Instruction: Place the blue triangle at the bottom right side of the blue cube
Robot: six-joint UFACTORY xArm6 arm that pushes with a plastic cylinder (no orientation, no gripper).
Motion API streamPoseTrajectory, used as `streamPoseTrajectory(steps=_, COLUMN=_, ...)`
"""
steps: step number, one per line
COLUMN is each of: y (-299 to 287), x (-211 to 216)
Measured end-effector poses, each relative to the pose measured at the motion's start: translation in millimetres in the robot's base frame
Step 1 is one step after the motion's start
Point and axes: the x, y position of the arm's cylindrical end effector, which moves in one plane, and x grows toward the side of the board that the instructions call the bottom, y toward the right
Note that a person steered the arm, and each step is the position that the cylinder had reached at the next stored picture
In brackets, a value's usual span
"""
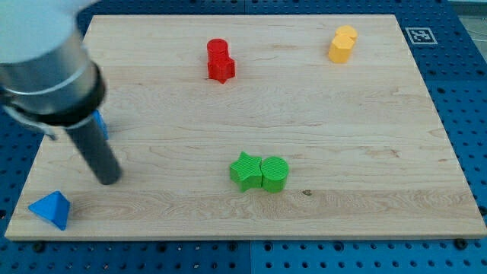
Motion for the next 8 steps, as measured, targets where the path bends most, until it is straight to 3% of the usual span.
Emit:
streamPoseTrajectory(steps=1, y=-85.3, x=1.7)
streamPoseTrajectory(steps=2, y=-92.6, x=7.1)
streamPoseTrajectory(steps=3, y=-89.5, x=73.0)
streamPoseTrajectory(steps=4, y=-84.1, x=74.6)
streamPoseTrajectory(steps=5, y=-42.5, x=74.2)
streamPoseTrajectory(steps=8, y=-34.2, x=59.5)
